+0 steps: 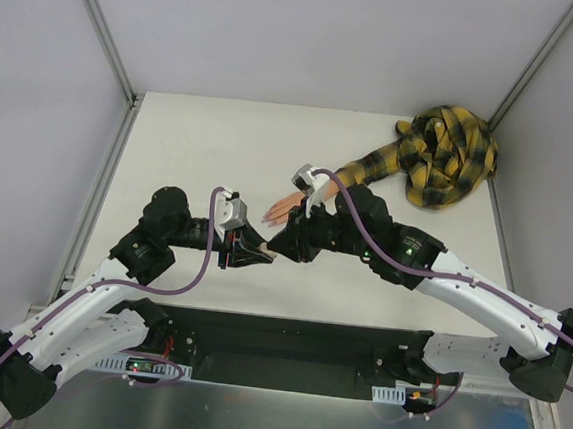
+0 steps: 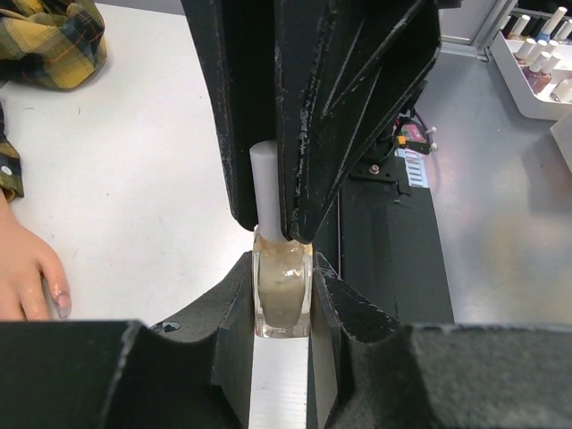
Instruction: Paint the nails
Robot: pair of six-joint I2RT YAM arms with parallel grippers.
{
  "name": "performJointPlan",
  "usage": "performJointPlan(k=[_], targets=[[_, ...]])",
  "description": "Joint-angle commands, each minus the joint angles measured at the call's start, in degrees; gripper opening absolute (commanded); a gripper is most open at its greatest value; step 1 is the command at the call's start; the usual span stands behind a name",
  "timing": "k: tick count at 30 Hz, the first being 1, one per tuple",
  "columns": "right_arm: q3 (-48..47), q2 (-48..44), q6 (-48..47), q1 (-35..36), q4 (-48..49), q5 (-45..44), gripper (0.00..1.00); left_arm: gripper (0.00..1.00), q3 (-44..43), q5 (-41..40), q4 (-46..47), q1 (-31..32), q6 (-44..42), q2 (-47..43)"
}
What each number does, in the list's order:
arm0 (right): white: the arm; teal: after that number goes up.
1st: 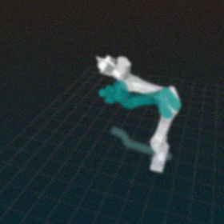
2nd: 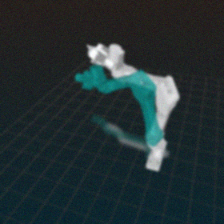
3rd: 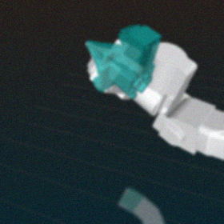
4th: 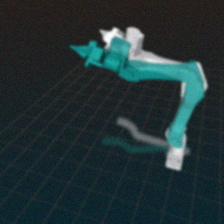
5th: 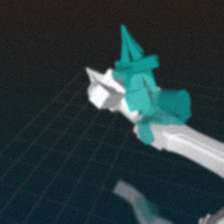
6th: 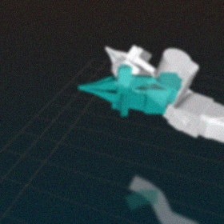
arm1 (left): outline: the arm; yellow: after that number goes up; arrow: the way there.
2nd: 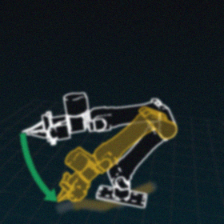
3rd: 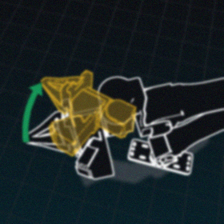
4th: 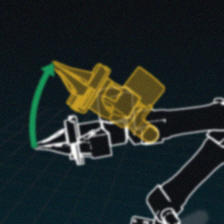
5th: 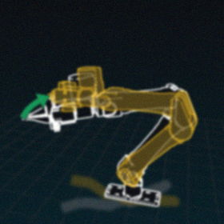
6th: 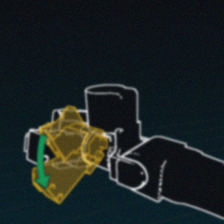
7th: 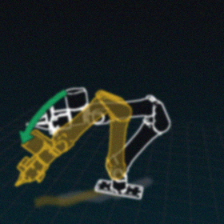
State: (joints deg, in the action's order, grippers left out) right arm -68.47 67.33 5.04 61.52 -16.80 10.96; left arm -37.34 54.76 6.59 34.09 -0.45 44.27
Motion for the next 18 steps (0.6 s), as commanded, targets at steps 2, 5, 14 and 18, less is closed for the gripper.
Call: performJointPlan(k=[2, 5, 14, 18], targets=[[-2.37, -0.71, -0.56, 0.45, -0.43, -0.59, 0.13, 0.00, -1.68, -0.53, 2.55, 0.10, -0.17, -0.15], [-2.90, -1.32, -0.56, 0.71, -1.57, -2.96, 0.01, 0.00, -1.77, -1.85, 2.03, 0.10, -0.87, 0.11], [-1.85, -3.96, 0.59, 1.06, -0.69, -7.54, 0.01, 0.00, -1.94, -2.38, 1.32, 0.10, -1.22, 0.64], [-1.93, -3.87, 0.76, 1.24, -0.34, -7.01, 0.00, 0.00, -1.94, -2.29, 1.32, 0.10, -1.31, 0.73]])
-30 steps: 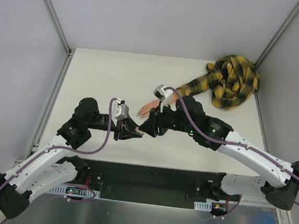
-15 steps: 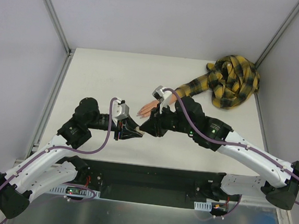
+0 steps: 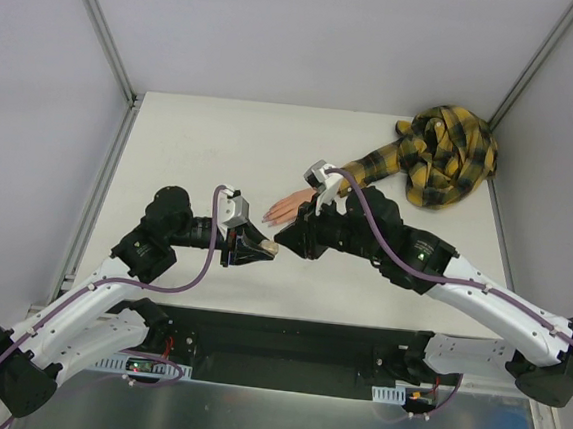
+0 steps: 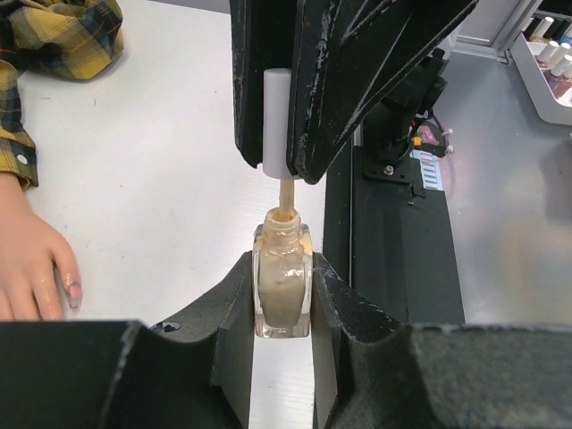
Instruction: Paint the nails
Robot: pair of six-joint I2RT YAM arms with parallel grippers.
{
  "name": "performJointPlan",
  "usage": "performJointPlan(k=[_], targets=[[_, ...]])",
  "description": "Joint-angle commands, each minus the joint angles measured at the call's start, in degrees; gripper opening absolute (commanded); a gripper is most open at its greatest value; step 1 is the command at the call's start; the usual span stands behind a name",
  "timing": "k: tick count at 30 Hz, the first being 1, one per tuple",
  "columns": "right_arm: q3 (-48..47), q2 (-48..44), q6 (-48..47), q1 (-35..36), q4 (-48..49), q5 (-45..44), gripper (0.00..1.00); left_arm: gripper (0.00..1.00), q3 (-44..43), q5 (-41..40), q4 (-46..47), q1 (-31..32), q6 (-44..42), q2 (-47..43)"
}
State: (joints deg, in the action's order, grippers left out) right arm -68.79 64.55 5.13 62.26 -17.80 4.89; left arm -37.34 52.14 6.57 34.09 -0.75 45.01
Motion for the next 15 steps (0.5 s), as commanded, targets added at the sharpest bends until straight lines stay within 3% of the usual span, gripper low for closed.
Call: performJointPlan(k=[1, 15], targets=[[-1.52, -1.18, 0.59, 0.49, 0.75, -1.10, 0.00, 0.00, -1.94, 0.33, 1.26, 0.10, -1.09, 0.07], [-1.34, -2.42, 0.50, 0.50, 1.45, -2.07, 0.00, 0.00, -2.12, 0.68, 1.08, 0.10, -1.09, 0.78]])
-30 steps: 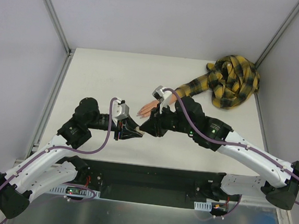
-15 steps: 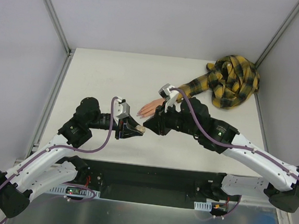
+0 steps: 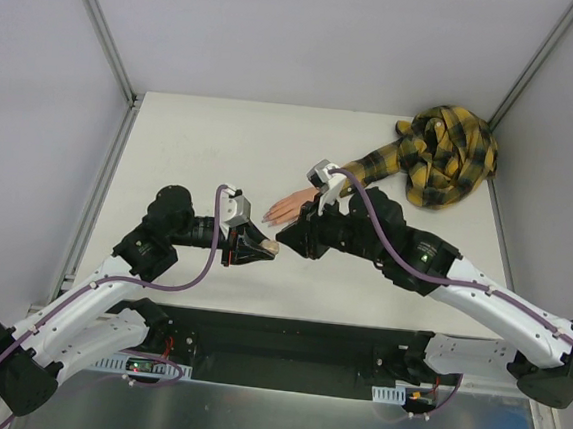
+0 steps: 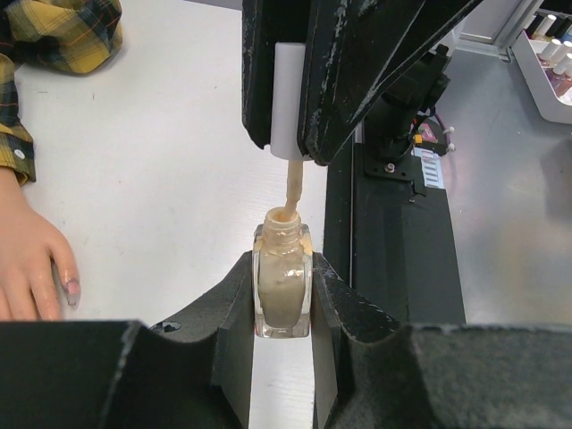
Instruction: Paint the nails
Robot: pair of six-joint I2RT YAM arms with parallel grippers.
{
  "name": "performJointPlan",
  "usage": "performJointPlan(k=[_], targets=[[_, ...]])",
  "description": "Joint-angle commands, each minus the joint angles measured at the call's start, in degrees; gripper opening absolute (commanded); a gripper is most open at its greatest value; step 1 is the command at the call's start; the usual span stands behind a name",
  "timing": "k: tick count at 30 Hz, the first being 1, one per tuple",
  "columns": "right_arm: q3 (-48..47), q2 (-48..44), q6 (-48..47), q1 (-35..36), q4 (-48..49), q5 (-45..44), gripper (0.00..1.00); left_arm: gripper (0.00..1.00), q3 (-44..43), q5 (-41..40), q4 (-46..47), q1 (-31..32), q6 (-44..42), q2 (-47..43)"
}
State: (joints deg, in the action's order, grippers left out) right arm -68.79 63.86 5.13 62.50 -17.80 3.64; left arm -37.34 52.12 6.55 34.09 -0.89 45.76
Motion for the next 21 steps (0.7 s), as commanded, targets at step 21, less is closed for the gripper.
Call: performJointPlan(k=[21], targets=[[-0.29, -3.12, 1.11, 0.34, 3.47, -1.88, 0.00, 0.00, -2.38, 1.41, 1.10, 0.19, -0.70, 1.18]])
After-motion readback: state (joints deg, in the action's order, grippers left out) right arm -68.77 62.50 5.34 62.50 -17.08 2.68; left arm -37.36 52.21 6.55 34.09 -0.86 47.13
